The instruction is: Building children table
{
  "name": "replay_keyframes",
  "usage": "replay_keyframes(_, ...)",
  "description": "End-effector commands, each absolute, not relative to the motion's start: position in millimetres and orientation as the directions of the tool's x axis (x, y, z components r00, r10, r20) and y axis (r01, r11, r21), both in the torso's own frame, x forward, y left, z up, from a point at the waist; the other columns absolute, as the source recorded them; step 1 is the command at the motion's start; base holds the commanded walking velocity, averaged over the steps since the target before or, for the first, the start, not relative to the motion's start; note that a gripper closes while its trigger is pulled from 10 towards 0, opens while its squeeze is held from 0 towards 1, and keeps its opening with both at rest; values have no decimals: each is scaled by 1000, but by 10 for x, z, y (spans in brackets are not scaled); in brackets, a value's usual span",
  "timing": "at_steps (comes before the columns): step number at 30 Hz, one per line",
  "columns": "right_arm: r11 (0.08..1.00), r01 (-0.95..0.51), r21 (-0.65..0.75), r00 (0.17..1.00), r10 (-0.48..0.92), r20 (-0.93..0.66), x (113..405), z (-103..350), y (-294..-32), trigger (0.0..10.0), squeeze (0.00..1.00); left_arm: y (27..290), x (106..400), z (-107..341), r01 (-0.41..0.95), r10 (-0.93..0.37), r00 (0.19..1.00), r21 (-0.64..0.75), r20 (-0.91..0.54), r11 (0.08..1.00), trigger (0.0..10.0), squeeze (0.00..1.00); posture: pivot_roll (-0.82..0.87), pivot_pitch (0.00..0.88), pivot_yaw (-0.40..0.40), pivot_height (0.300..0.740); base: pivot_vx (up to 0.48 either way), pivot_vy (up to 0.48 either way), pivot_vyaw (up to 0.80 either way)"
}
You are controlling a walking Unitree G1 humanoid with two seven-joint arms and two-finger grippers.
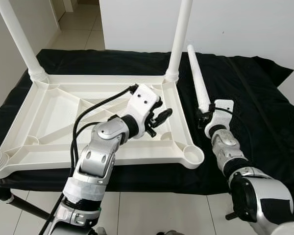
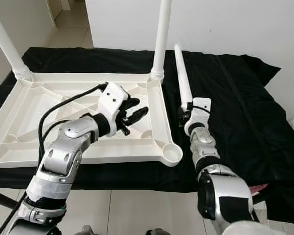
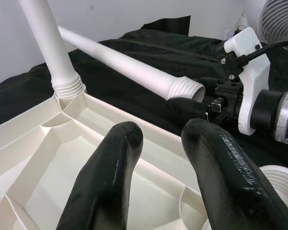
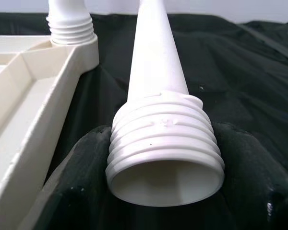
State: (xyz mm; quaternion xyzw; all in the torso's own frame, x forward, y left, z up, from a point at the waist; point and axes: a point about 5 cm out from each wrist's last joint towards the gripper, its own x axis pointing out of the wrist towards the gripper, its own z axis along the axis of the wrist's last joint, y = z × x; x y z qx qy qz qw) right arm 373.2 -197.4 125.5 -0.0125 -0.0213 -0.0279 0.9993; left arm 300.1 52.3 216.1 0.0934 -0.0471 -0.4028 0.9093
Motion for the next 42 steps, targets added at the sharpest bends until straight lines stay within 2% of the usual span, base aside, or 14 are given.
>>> replay_keyframes(1, 997, 68, -30, 994, -65, 92, 3721, 1296, -1971, 10000, 0, 547, 3056, 2163, 650, -667, 744, 193, 34, 735, 10000, 0, 46, 0, -40, 740, 0, 0, 0)
replay_keyframes(4, 998, 62, -13, 985, -59, 164, 3692, 1332, -1930, 10000, 0, 552, 3066, 2138, 652, -667, 744, 187, 28, 735, 10000, 0, 39, 0, -35, 740, 0, 0, 0)
replay_keyframes(5, 999, 33, -7, 964, -30, 265, 3673, 1438, -1854, 10000, 0, 543, 3073, 2119, 658, -673, 739, 189, 24, 729, 10000, 0, 30, 0, -28, 740, 0, 0, 0)
replay_keyframes(10, 1000, 15, -10, 948, -11, 317, 3683, 1534, -1804, 10000, 0, 535, 3080, 2120, 660, -676, 737, 191, 23, 726, 10000, 0, 26, 0, -20, 740, 0, 0, 0)
replay_keyframes(15, 999, -27, -45, 849, 46, 526, 3706, 1990, -1678, 10000, 0, 536, 3113, 2130, 661, -678, 735, 198, 22, 723, 10000, 0, 17, 0, -10, 740, 0, 0, 0)
replay_keyframes(21, 998, -33, -61, 768, 64, 638, 3683, 2308, -1636, 10000, 0, 544, 3127, 2137, 659, -676, 737, 200, 24, 725, 10000, 0, 16, 0, -8, 740, 0, 0, 0)
replay_keyframes(24, 997, -30, -69, 691, 70, 719, 3630, 2563, -1605, 10000, 0, 547, 3135, 2137, 656, -673, 739, 202, 26, 727, 10000, 0, 17, 0, -8, 740, 0, 0, 0)
replay_keyframes(31, 993, -30, -111, 578, 108, 809, 3522, 2909, -1525, 10000, 0, 539, 3136, 2133, 658, -676, 736, 203, 26, 725, 10000, 0, 17, 0, -3, 740, 0, 0, 0)
replay_keyframes(37, 990, -41, -134, 555, 134, 821, 3486, 2965, -1481, 10000, 0, 564, 3142, 2140, 663, -680, 733, 198, 29, 722, 10000, 0, 19, 0, -6, 740, 0, 0, 0)
replay_keyframes(42, 979, -65, -192, 574, 194, 795, 3443, 2871, -1429, 10000, 0, 783, 3221, 2233, 667, -684, 728, 187, 47, 722, 10000, 0, 24, 0, -16, 740, 0, 0, 0)
